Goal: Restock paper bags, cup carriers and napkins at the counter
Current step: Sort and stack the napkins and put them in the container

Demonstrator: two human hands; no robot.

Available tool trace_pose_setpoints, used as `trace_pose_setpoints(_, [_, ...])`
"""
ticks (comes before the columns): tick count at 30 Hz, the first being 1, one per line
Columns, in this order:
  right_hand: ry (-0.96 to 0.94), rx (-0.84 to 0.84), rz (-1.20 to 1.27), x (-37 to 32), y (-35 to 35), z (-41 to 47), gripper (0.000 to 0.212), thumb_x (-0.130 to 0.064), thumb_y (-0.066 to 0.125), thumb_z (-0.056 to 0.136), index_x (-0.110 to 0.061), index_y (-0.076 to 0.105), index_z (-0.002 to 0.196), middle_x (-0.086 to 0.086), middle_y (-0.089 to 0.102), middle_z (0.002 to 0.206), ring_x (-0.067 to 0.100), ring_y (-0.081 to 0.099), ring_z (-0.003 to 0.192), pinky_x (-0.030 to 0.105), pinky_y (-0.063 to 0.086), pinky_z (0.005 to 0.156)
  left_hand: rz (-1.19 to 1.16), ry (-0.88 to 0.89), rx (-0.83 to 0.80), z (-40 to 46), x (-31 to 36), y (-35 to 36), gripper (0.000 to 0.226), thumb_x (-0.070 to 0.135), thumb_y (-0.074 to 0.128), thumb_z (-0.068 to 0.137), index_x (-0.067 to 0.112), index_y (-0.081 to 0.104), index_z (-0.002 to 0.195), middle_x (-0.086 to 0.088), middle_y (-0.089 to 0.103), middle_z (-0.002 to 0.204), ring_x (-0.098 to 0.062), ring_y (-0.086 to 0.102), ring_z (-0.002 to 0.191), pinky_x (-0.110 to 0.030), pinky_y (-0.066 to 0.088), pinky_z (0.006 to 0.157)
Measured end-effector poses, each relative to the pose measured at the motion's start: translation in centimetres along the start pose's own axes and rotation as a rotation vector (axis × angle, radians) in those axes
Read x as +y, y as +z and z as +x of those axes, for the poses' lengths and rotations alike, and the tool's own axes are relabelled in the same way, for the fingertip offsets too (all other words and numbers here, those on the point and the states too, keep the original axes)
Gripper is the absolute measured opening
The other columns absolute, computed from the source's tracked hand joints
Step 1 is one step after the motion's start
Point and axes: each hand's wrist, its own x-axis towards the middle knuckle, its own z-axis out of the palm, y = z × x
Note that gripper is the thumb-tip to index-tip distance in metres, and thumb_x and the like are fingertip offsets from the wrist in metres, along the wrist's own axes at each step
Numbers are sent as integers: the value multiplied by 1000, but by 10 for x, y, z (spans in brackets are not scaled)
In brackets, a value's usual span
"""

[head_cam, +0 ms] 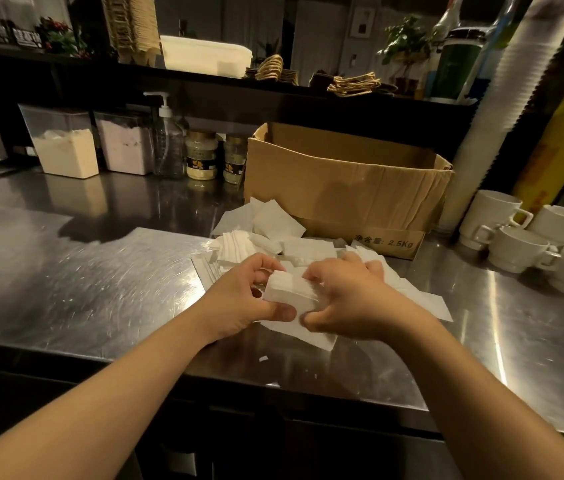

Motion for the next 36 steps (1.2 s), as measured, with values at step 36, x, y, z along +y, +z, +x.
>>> trace_pose_setpoints(36, [-18,172,854,41,62,-11,51,-27,82,84,-44,53,123,-18,62,116,-3,62,101,24,59,83,41,-46,-125,-1,3,1,72,33,96,66,40,61,128,16,69,119,-10,61,117,-34,57,100])
